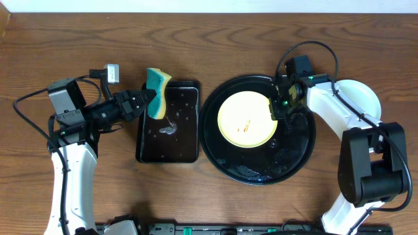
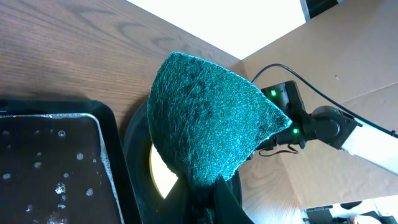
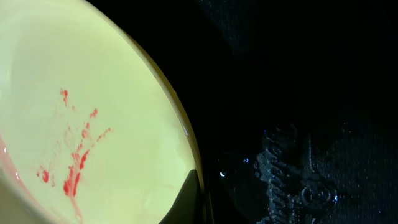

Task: Clean dirty plates on tray and stack at the side
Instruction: 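Lift the green sponge out of the small tray with the left gripper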

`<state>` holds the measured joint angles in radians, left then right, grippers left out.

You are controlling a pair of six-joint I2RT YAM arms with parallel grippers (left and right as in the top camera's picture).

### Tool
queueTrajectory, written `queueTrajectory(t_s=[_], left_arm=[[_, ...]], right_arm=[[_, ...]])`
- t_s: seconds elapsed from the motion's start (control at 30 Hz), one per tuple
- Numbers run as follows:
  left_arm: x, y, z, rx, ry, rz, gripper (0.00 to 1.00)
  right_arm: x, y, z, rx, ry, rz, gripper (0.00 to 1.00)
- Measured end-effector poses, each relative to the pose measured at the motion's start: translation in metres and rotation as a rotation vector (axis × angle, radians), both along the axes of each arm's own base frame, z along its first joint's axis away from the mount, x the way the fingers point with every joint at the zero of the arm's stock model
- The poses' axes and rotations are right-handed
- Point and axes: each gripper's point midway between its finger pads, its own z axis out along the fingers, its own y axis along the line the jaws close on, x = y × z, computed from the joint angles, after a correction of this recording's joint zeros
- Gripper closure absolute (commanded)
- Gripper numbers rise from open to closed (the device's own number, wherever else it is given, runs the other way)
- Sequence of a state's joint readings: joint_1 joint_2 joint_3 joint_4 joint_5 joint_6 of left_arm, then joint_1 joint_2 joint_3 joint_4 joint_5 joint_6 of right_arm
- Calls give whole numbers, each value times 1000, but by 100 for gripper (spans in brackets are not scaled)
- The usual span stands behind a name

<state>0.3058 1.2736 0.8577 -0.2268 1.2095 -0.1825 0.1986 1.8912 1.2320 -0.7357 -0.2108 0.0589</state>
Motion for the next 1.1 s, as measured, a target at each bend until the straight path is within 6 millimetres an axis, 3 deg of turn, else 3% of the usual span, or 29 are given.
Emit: queueTrajectory(t_s=[1.1], left_arm=[[2,1,2,7,-22,0,93]], right_arm=[[0,0,0,0,0,1,99]])
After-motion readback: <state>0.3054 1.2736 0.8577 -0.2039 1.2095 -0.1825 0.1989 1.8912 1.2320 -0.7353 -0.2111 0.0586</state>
